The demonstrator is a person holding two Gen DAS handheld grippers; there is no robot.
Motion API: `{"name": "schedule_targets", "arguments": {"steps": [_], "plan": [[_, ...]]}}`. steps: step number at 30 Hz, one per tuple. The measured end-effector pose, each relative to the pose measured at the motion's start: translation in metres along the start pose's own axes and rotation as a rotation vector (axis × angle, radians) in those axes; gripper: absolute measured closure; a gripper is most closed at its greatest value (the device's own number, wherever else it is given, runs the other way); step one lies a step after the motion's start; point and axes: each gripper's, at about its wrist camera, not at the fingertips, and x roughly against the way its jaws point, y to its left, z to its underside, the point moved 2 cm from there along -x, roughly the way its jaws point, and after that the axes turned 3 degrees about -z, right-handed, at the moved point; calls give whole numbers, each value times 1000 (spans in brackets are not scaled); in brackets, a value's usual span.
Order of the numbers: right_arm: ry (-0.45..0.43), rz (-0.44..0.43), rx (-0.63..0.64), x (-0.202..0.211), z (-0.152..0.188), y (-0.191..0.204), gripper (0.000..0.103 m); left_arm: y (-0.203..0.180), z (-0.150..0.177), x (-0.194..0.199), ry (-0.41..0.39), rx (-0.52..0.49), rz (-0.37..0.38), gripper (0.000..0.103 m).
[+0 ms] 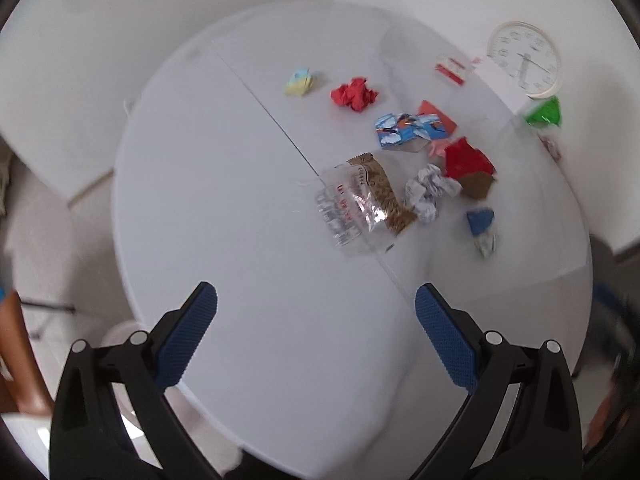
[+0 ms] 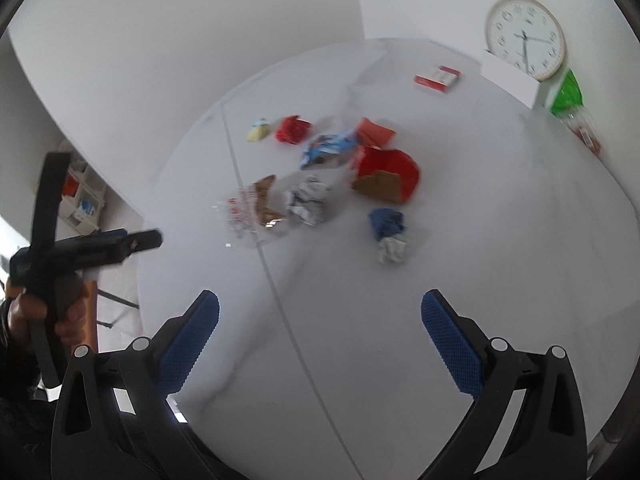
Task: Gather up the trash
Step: 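Grasp the clear wrapper and brown snack packet with the left gripper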
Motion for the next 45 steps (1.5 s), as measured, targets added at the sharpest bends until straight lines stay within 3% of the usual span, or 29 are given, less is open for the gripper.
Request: {"name": "schedule_targets", "arguments": {"steps": [5, 9, 20, 29, 37, 40, 45], "plan": [[13, -27, -48, -16, -7, -27, 3, -11, -35, -45, 86, 269, 22, 8], [27, -48, -46, -30, -14, -42, 3, -20, -55, -73, 99, 340, -50, 8], [72, -101, -43, -65, -34, -93, 3, -37, -62, -131, 181, 387, -193, 8], [88, -95, -48, -94, -33, -112, 3, -31, -57, -134, 158, 393, -161, 33], [124, -48, -8, -142, -43, -100, 3, -25, -51, -117, 133, 384, -116, 42], [134, -33, 24, -157, -53, -96, 8, -17, -51, -113, 121, 389, -105, 43], [191, -29, 56, -182, -63, -94, 29, -5, -44, -97, 99, 404, -88, 43]]}}
